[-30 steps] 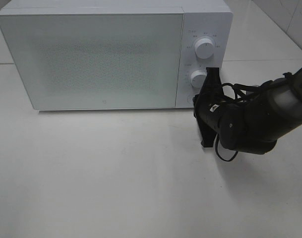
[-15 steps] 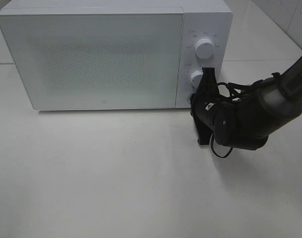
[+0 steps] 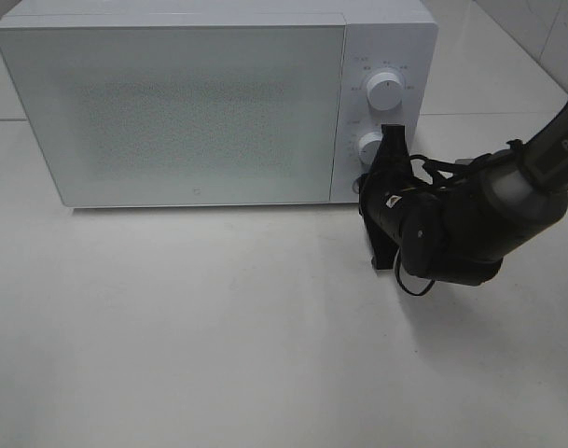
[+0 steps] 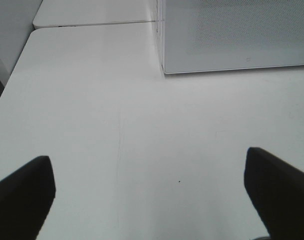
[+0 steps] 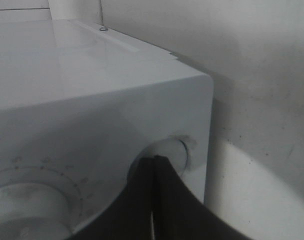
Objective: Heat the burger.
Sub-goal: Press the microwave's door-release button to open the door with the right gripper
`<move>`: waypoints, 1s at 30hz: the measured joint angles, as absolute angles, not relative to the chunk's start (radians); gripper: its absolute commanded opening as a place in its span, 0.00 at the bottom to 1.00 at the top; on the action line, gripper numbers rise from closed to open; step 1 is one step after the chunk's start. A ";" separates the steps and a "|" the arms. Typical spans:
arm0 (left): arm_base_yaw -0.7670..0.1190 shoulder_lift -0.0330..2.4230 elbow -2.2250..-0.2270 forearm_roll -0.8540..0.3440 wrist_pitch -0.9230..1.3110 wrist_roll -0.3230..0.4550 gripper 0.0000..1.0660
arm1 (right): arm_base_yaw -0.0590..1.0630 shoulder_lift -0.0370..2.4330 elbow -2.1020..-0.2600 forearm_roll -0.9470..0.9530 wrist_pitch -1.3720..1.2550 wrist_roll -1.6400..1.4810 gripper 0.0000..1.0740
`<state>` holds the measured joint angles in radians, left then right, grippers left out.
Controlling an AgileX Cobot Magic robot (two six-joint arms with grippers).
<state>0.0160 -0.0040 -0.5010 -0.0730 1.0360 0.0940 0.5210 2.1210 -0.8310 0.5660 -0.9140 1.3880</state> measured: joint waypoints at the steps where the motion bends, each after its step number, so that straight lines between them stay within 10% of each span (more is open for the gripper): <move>1: 0.016 -0.004 -0.501 -0.073 1.036 0.094 0.92 | 0.517 2.124 -0.831 0.565 -0.914 1.388 0.00; 30: 0.016 -0.004 -0.501 -0.073 1.036 0.094 0.92 | 0.513 2.172 -0.920 0.628 -0.856 1.322 0.00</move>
